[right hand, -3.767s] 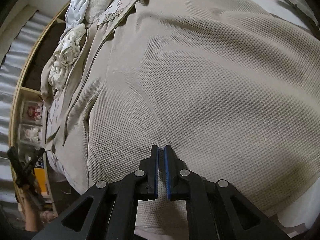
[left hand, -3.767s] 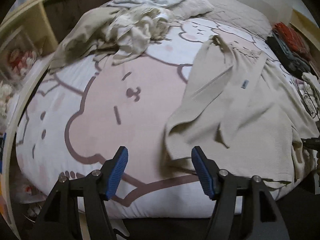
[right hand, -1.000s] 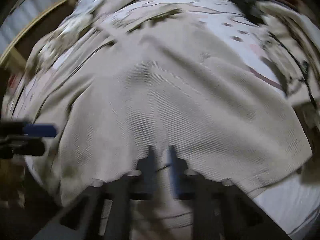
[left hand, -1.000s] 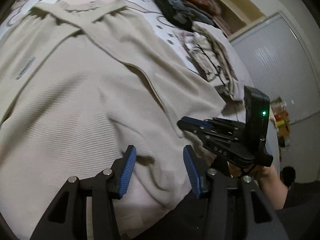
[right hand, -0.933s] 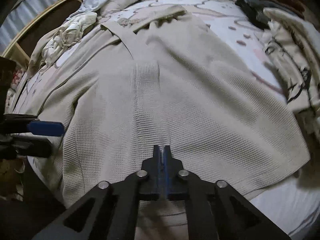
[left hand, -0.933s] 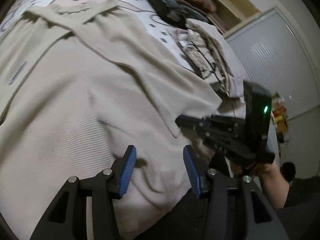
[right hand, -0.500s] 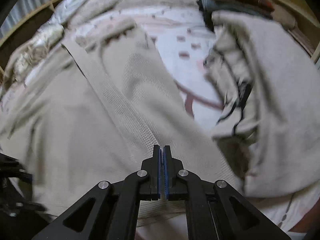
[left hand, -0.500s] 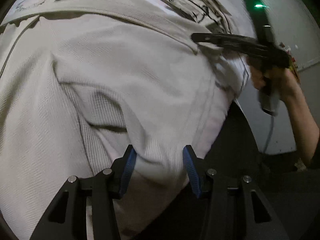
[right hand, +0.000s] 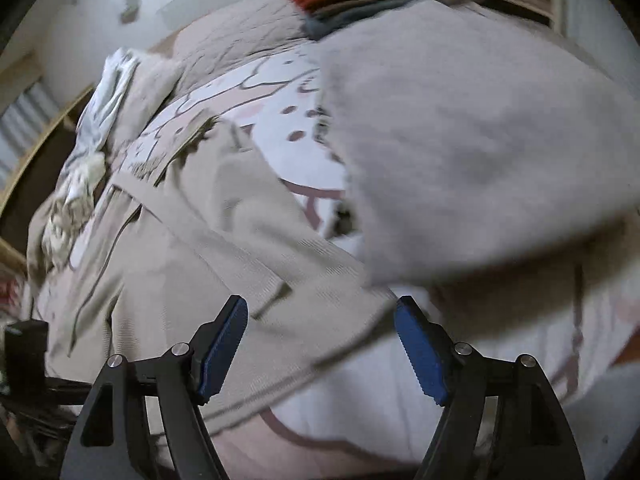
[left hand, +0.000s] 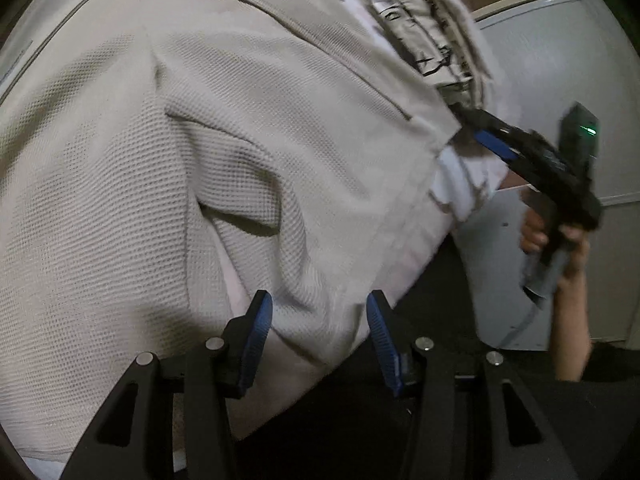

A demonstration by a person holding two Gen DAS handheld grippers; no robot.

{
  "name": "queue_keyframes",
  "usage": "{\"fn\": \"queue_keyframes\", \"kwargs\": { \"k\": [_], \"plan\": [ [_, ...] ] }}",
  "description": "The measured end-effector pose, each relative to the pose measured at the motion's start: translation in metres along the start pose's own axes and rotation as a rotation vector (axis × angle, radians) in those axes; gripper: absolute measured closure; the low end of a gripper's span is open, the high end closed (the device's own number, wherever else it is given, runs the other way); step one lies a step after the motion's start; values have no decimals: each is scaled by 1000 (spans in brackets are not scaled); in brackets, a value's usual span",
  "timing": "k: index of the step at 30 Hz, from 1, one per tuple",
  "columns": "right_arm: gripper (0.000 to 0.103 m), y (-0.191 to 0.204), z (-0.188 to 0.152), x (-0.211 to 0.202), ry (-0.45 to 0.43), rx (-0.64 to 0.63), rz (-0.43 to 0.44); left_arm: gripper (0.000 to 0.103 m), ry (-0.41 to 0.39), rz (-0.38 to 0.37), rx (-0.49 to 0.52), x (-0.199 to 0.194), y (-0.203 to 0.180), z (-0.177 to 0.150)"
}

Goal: Fold clothes

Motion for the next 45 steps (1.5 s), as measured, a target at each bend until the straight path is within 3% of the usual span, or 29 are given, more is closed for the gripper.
{"fn": "queue_keyframes", "kwargs": {
  "k": [3, 5, 9, 12, 15, 17, 18, 19, 20, 22, 25, 27, 29, 30, 32, 33, 35, 37, 41, 43, 45],
  "plan": [
    [27, -20, -11, -2, 2, 90, -5, 56, 35, 56, 44, 4, -1, -5],
    [27, -32, -19, 6, 25, 183, 2, 98, 58, 93, 74, 7, -2, -8],
    [28, -37, -25, 14, 42, 279, 72, 98, 104, 168, 133, 12, -3, -14],
    [28, -35, -24, 24, 33, 336, 120, 102, 197, 204, 175, 26, 3, -41],
    [28, -28, -17, 34, 14, 352, 141, 102, 206, 190, 175, 27, 5, -53],
    [44, -19, -13, 42, 11, 318, 137, 102, 175, 158, 166, 18, 1, -48],
    [47, -17, -13, 45, 12, 313, 140, 102, 146, 137, 165, 10, -3, -41],
    [58, -14, -11, 49, 9, 312, 148, 102, 108, 112, 165, -1, -8, -32],
    [76, -12, -11, 53, 13, 314, 156, 102, 71, 87, 165, -11, -13, -23],
    [90, -8, -12, 54, 16, 315, 175, 102, -33, 24, 155, -34, -27, 4],
    [93, 5, -7, 40, -40, 265, 175, 98, -190, -39, 112, -52, -43, 53],
    [93, 17, -2, 26, -73, 232, 193, 85, -249, 4, 95, -42, -40, 84],
    [93, 27, 5, 7, -120, 190, 198, 80, -210, 71, 94, -16, -32, 95],
    [93, 29, 8, 1, -137, 154, 174, 80, -140, 112, 98, 8, -26, 91],
    [100, 21, 10, 0, -147, 110, 98, 80, 2, 184, 142, 44, -14, 68],
    [100, 14, 8, 5, -126, 117, 81, 80, 1, 208, 190, 50, -13, 59],
    [100, -1, 0, 22, -62, 152, 63, 80, 1, 210, 232, 47, -16, 50],
    [100, -7, -10, 38, -2, 126, 34, 80, 33, 161, 205, 42, -15, 45],
    [100, -5, -17, 41, 24, 184, 79, 80, 72, 128, 210, 40, -9, 36],
    [99, -8, -17, 36, -4, 227, 101, 80, 81, 134, 227, 36, -14, 22],
    [91, -14, -18, 31, -29, 269, 104, 80, 84, 145, 247, 33, -17, 13]
  ]
}}
Point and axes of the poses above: each gripper's, at about its wrist camera, not at the fingertips, and x roughly the way its jaws point, y to its left, z to its top, the point moved 10 cm from there along x, roughly the way its jaws point, and after that the axes turned 4 degrees about z, right-handed, at the moved point
